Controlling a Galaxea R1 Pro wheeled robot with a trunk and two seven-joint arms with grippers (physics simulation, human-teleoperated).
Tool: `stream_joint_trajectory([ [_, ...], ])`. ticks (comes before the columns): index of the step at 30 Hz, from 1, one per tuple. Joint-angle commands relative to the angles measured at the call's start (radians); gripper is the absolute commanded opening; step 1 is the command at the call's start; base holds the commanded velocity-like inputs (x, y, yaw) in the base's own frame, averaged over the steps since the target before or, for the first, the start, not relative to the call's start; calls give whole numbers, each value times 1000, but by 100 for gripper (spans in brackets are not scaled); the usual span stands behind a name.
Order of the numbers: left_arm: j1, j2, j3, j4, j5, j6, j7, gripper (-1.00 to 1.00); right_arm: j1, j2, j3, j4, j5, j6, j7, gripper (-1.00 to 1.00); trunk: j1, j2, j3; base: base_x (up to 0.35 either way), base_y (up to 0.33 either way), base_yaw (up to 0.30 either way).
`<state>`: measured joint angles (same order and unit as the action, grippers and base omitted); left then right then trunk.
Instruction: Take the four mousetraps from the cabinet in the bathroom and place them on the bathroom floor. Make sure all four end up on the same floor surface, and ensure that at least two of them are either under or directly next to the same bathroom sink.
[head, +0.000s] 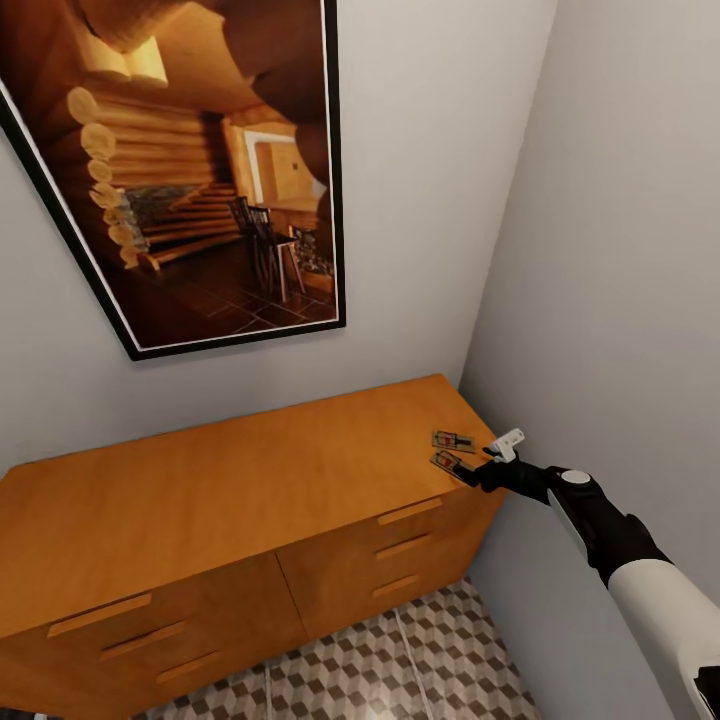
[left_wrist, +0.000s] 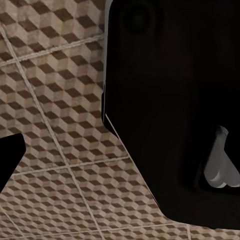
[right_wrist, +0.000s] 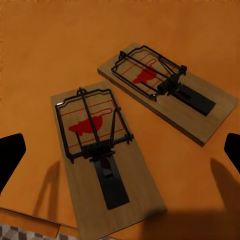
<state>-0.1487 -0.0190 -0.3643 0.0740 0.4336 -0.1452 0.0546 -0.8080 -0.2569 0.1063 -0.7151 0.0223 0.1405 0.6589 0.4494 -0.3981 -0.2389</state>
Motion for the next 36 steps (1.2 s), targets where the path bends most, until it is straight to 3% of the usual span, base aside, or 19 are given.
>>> stream_joint_trajectory([
  [1,-2,-1,-8,4,7,-7,1,100,-1,-1,2,-2,2,4,2,100,1,-2,-2,0,0,0],
  [36,-2,-1,-8,4,7,-7,1,100,0,1,4,-1,-2,0,14,100,1,-2,-2,0,0,0],
])
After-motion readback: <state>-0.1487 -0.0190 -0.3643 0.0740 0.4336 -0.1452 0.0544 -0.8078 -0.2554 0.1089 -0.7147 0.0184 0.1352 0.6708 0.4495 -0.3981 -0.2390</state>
